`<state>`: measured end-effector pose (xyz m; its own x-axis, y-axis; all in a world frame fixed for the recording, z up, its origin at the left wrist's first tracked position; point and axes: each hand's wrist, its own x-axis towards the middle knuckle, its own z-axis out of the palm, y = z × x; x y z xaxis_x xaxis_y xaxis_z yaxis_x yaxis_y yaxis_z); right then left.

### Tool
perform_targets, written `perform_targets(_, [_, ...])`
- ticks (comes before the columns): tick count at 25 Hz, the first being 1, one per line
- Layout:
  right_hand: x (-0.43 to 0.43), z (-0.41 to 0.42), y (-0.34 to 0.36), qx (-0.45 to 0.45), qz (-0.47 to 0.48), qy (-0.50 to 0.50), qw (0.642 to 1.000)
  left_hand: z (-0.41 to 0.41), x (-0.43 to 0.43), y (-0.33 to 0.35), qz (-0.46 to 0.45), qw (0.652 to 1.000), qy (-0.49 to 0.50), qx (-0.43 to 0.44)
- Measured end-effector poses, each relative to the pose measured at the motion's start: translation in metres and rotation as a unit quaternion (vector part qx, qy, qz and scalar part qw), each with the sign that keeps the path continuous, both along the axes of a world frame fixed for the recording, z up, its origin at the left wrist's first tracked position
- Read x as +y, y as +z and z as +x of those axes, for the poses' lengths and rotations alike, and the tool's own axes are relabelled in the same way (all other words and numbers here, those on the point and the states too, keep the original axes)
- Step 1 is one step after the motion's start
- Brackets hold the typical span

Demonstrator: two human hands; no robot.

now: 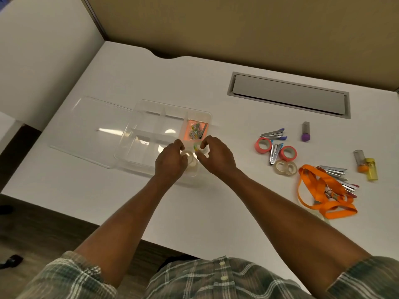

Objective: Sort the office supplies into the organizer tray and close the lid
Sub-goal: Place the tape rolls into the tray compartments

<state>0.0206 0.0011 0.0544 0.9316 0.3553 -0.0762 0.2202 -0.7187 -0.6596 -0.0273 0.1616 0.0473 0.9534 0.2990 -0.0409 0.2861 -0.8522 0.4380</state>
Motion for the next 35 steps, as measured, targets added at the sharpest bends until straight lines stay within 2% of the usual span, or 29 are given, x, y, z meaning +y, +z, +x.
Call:
perform_targets(7, [0.034,0.003,-0.010,-0.013,-0.072,0.043,0.996,-0.004,0.024,-0.009,-0.019,0.999,-0.003,0.043])
perform_targets(15, [0.007,0.001,-0.009,-0.021,-0.059,0.015,0.998,0.004,0.012,-0.002,-0.034,0.999,-0.036,0.018])
perform_targets(20, [-0.040,-0.011,-0.008,-0.018,-0.043,-0.019,0.999,0.010,-0.028,0.004,-0.046,0.996,-0.076,-0.018])
perform_targets(24, [-0.093,-0.027,-0.011,-0.018,-0.034,-0.060,0.997,0.012,-0.077,0.004,-0.055,0.990,-0.128,-0.003])
perform_targets(32, [-0.210,-0.066,-0.025,0.001,-0.045,-0.143,0.989,-0.001,-0.189,-0.013,-0.054,0.963,-0.241,0.106])
perform_targets(35, [-0.255,-0.078,-0.030,0.007,-0.046,-0.202,0.978,-0.007,-0.226,-0.022,-0.012,0.936,-0.316,0.158])
